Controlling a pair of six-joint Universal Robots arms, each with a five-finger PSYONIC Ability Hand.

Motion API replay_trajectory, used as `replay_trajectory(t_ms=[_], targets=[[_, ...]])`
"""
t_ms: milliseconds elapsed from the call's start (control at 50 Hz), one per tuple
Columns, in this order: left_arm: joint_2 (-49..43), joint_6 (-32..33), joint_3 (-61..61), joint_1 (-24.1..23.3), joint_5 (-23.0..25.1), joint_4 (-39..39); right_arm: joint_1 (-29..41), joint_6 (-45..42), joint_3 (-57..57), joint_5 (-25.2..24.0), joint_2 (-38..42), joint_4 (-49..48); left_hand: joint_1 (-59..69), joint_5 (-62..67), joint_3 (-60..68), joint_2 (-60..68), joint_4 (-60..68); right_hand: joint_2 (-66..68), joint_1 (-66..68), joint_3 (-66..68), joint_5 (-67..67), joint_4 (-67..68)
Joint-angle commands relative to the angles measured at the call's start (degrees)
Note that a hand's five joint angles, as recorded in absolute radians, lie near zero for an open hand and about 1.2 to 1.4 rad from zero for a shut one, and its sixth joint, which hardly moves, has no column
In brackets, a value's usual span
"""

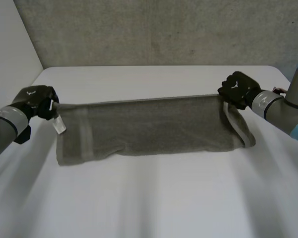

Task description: Fold the towel.

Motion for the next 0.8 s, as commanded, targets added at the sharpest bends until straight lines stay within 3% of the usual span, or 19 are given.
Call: replay_trajectory(t_ms=[20,180,220,240,260,280,300,320,500,660,700,800], targets=[[-2.69,-0.01,-0.18,-0.44,-0.02,0.39,0.76,-0.03,-0.03,-0.10,3.78,-0.56,7.98,4.36,2.64,2.68,1.91,0.64,2.11,0.45,-2.22,0.67],[-6.47,0.61,1.67,-0.44,-0.20,2.15,2.00,-0.12,-1.96,0.61,6.85,-2.23,7.98,4.36,2.64,2.68,1.91,-9.12,-7.65,-9.30,-11.98,-9.08],[-7.70,2.45,2.45,-0.44,-0.29,2.50,2.17,-0.12,-2.14,0.78,7.12,-4.41,1.84,-1.78,-3.50,-3.46,-4.23,-22.99,-21.52,-23.18,-25.86,-22.96],[-7.70,2.45,2.46,-0.44,-0.29,2.50,2.17,-0.12,-2.14,0.78,7.12,-4.42,1.78,-1.84,-3.57,-3.52,-4.29,-23.08,-21.61,-23.27,-25.94,-23.05],[-8.14,3.50,2.81,-0.44,-0.29,2.24,2.26,-0.03,-2.14,1.13,7.03,-5.47,-17.70,-21.33,-23.05,-23.01,-23.78,-37.07,-35.60,-37.25,-39.93,-37.04],[-8.14,3.51,2.81,-0.44,-0.29,2.23,2.61,0.23,-2.14,1.74,6.86,-6.35,-17.90,-21.52,-23.24,-23.20,-23.97,-51.20,-49.73,-51.38,-54.06,-51.16],[-8.40,4.29,3.07,-0.44,-0.29,2.06,2.61,0.23,-2.14,1.75,6.85,-6.36,-44.21,-47.83,-49.56,-49.52,-50.29,-51.34,-49.87,-51.52,-54.20,-51.30],[-8.49,4.91,3.33,-0.44,-0.20,1.97,2.87,0.67,-2.23,2.44,6.51,-7.05,-58.13,-61.75,-63.48,-63.44,-64.20,-66.16,-64.69,-66.35,-69.02,-66.13],[-5.33,4.74,3.51,-0.53,-0.29,0.56,3.05,8.50,-4.34,3.59,1.76,-9.08,-59.95,-63.58,-65.30,-65.26,-66.03,-66.90,-65.43,-67.09,-69.76,-66.87],[1.70,4.30,1.93,-1.14,-0.37,0.48,2.87,22.29,-6.45,4.21,-6.15,-9.26,-59.45,-63.07,-64.79,-64.75,-65.52,-66.90,-65.43,-67.09,-69.76,-66.87],[4.06,4.30,0.01,-2.28,-0.29,0.56,2.61,27.11,-5.49,3.51,-8.52,-9.08,-59.28,-62.90,-64.63,-64.59,-65.35,-66.90,-65.43,-67.09,-69.76,-66.87],[6.09,4.30,-3.07,-4.21,-0.20,0.83,3.05,29.68,-3.64,3.25,-8.44,-7.85,-59.28,-62.90,-64.63,-64.59,-65.35,-66.90,-65.43,-67.09,-69.76,-66.87]])
